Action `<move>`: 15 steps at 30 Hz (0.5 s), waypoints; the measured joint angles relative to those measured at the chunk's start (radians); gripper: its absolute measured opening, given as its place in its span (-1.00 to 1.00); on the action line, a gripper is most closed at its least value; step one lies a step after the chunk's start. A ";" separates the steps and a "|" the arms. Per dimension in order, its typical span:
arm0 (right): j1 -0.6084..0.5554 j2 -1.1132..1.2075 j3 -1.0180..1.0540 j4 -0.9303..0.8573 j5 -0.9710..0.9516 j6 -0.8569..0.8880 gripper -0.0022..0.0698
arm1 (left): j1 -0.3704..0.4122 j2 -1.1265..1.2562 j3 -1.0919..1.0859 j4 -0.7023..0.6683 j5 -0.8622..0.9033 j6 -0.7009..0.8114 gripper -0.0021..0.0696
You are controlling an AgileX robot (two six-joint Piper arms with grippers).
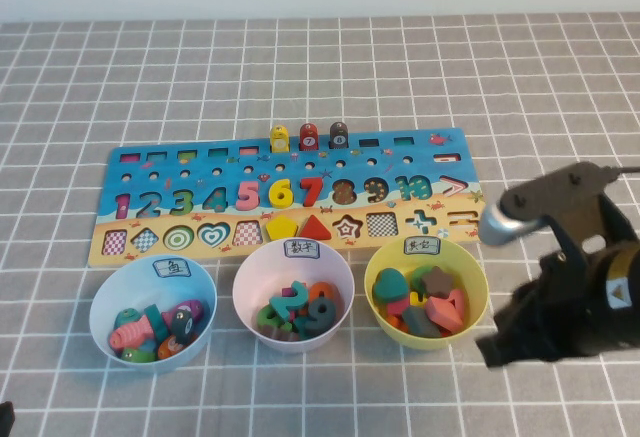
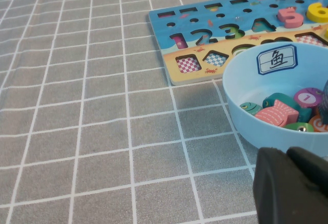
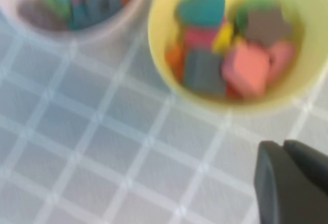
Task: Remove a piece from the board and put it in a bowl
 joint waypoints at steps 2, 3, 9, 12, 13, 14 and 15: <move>0.000 -0.018 0.000 -0.001 0.080 -0.041 -0.98 | 0.000 0.000 0.000 0.000 0.000 0.000 -0.94; 0.000 -0.024 0.000 -0.001 0.109 -0.048 -0.98 | 0.000 0.000 0.000 0.000 0.000 0.000 -0.94; 0.000 -0.042 0.000 -0.044 0.289 -0.064 -0.98 | 0.000 0.000 0.000 0.000 0.000 0.000 -0.94; 0.000 -0.043 0.000 -0.051 0.316 -0.068 -0.98 | 0.000 0.000 0.000 0.000 0.000 0.000 -0.94; 0.000 -0.043 0.000 -0.053 0.311 -0.071 -0.98 | 0.000 0.000 0.000 0.000 0.000 0.000 -0.94; 0.000 -0.044 0.000 -0.053 0.301 -0.070 -0.98 | 0.000 0.000 0.000 0.000 0.000 0.000 -0.94; 0.000 -0.044 0.000 -0.054 0.286 -0.071 -0.98 | 0.000 0.000 0.000 0.000 0.000 0.000 -0.94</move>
